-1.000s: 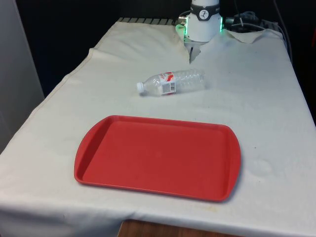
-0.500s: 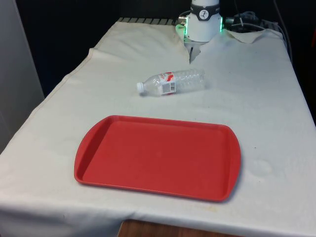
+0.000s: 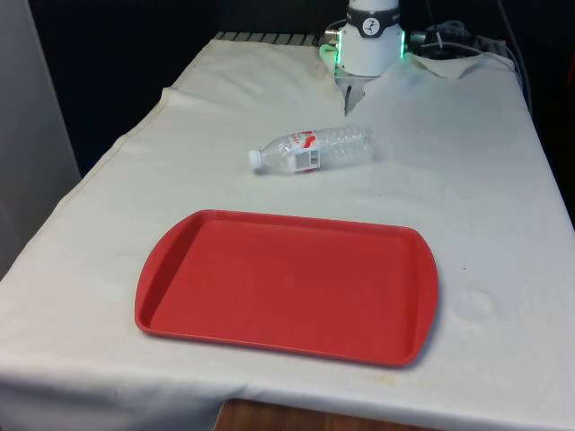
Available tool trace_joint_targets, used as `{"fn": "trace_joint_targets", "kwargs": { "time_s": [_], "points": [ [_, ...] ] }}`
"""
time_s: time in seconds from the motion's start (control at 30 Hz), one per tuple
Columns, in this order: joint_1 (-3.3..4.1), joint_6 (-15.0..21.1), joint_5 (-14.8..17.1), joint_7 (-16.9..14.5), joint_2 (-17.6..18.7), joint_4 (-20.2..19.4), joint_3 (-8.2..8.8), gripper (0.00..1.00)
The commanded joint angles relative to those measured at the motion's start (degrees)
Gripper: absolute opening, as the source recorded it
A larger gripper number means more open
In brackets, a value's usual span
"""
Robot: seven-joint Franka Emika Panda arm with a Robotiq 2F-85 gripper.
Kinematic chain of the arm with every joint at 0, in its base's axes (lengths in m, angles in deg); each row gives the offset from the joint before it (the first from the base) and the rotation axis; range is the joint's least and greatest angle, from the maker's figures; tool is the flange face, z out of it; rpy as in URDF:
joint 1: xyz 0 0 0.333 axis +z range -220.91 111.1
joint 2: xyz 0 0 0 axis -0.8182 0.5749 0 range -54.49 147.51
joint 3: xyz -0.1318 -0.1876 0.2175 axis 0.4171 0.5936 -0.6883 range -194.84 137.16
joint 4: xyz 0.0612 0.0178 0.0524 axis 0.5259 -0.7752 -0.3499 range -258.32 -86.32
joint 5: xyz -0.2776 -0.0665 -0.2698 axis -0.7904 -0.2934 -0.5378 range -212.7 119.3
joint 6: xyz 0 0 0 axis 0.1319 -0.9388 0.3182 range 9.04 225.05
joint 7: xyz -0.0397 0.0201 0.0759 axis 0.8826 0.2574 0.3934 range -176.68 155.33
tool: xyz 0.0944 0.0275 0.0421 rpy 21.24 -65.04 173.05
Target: Place the bottle upright on the tray.
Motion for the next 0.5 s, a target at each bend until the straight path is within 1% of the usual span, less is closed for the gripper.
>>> {"fn": "trace_joint_targets", "kwargs": {
  "time_s": [0.0,0.03,0.07,0.1,0.13,0.33,0.37,0.4,0.47],
  "points": [
    [-0.17,0.0,0.0,1.1,0.0,0.0,-0.06,1.00],
    [-0.17,0.0,0.0,1.6,0.0,0.0,-0.06,1.00],
    [0.00,0.0,0.0,0.9,0.0,0.0,0.00,1.00],
    [-0.17,0.0,0.0,2.0,0.0,0.0,-0.06,1.00],
    [-0.17,0.0,0.0,2.8,0.0,0.0,-0.06,1.00],
    [-0.17,0.0,0.0,5.5,0.1,0.0,-0.06,1.00],
    [0.00,0.0,0.0,4.9,0.0,0.0,0.00,1.00],
    [-0.17,0.0,0.0,5.9,0.1,0.0,-0.06,1.00],
    [-0.17,0.0,0.0,6.6,0.1,0.0,-0.06,1.00]
  ]
}}
